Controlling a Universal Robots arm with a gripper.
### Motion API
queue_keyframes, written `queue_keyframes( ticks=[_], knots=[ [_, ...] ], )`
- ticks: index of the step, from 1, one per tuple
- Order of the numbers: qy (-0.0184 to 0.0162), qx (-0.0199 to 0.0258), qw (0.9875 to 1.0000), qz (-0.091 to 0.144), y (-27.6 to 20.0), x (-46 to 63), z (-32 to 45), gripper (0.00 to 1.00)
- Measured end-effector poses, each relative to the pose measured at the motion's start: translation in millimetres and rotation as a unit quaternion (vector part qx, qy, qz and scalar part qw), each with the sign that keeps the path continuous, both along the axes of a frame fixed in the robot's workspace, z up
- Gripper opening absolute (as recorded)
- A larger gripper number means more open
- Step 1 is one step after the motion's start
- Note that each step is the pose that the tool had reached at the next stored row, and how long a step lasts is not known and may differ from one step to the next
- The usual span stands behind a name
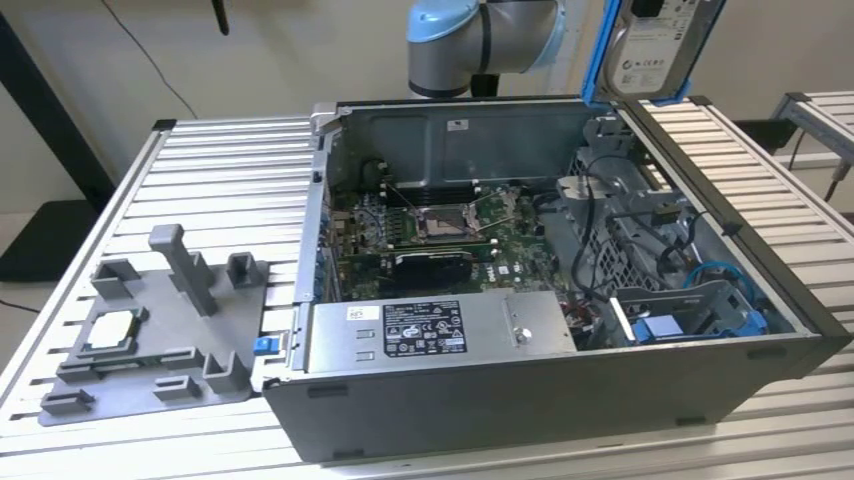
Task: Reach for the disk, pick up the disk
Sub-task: 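Pick up the disk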
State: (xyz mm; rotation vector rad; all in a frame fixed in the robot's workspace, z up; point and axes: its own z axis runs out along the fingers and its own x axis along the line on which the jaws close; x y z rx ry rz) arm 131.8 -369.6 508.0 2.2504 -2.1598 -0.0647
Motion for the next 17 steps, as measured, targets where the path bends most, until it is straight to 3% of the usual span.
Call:
queue_keyframes(
  ticks=[11,14,17],
  knots=[
    [0.0004,-0.0004,1.0,0.0,-1.6,0.0,0.0,0.0],
    [0.0004,-0.0004,1.0,0.0,-6.6,0.0,0.0,0.0],
    [0.0004,-0.0004,1.0,0.0,-14.3,0.0,-0.1,0.0]
  ],
)
